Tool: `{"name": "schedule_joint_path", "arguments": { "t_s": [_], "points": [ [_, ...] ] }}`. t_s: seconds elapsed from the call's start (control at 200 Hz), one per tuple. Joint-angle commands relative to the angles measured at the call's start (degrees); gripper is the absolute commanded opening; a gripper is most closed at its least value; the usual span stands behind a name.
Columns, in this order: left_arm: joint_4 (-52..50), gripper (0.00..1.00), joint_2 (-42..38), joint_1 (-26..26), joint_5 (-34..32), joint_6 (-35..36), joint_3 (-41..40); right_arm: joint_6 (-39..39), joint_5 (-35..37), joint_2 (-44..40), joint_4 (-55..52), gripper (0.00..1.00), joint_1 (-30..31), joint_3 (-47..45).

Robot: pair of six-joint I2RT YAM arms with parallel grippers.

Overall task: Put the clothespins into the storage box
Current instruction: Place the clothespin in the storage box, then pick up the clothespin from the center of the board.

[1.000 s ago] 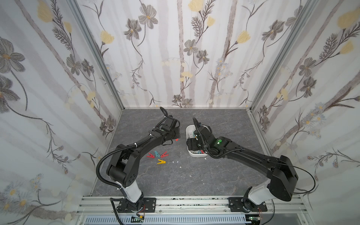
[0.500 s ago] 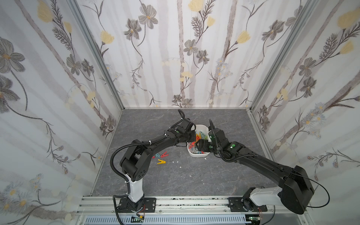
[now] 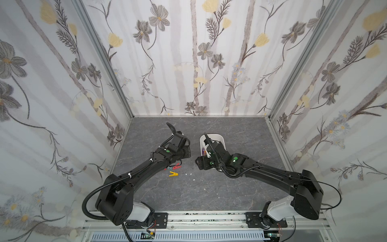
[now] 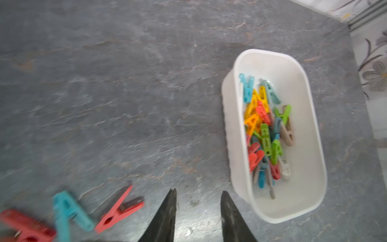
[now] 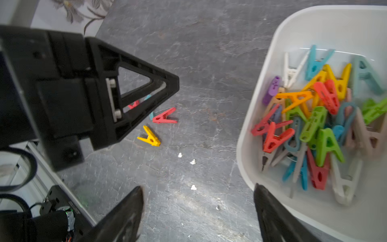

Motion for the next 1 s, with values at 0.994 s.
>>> {"name": "schedule_joint_path", "arguments": {
  "t_s": [0.994],
  "points": [
    [5.7,0.39,-0.2,22.2,-2.9,0.0,-15.4,-8.4,1.1,14.0,-4.7,0.82,8.0,12.5]
  ]
}}
